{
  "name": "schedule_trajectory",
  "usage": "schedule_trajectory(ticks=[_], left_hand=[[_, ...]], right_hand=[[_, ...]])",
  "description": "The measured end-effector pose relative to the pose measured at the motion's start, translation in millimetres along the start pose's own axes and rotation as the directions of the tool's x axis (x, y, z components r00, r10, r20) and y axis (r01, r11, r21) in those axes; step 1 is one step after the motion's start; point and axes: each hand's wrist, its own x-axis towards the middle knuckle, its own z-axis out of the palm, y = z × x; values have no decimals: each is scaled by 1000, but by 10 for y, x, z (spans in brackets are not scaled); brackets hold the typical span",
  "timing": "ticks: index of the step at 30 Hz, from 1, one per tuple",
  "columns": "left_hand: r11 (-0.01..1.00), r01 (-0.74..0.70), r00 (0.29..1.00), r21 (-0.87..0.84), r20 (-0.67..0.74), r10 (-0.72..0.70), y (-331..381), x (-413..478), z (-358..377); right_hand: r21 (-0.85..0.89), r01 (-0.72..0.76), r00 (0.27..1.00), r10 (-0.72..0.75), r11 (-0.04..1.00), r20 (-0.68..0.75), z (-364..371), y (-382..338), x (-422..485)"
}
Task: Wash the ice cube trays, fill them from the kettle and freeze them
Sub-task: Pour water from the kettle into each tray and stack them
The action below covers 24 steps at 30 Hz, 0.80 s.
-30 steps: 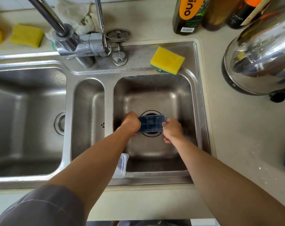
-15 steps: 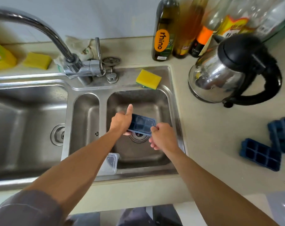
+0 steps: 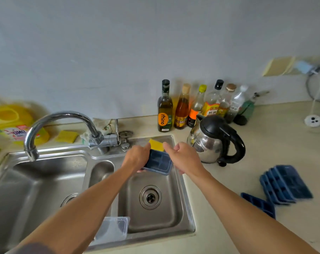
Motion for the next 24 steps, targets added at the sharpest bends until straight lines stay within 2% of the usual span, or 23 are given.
schedule_trajectory(ticks=[3, 9, 11, 14, 17, 19, 22, 24], left_hand=[[998, -48, 999, 39, 14, 48, 207, -110, -42], [931, -211, 977, 299, 88, 193, 533, -283, -156], [908, -233, 972, 347, 107, 209, 591, -345, -190], [763, -315, 949, 565, 170, 266, 647, -420, -223], [529, -393, 912, 752, 243, 331, 661, -463, -214], [451, -402, 900, 797, 254, 353, 661, -467, -201], [458, -404, 888, 791, 221, 403, 711, -486, -230], [446, -418, 872, 792, 212, 441, 802, -529, -307]], right_hand=[[-55, 46, 998, -43, 997, 55, -164, -174, 18], [-138, 106, 986, -86, 985, 141, -292, -287, 12], [-270, 213, 970, -171, 939, 170, -315, -274, -3], [-401, 338, 941, -308, 851, 140, -279, -245, -18], [-445, 360, 932, -335, 820, 135, -216, -181, -46], [-440, 336, 942, -309, 833, 134, -182, -130, -37], [-373, 353, 934, -343, 858, 97, -176, -88, -20], [-160, 322, 946, -322, 933, 31, -171, -86, -63]])
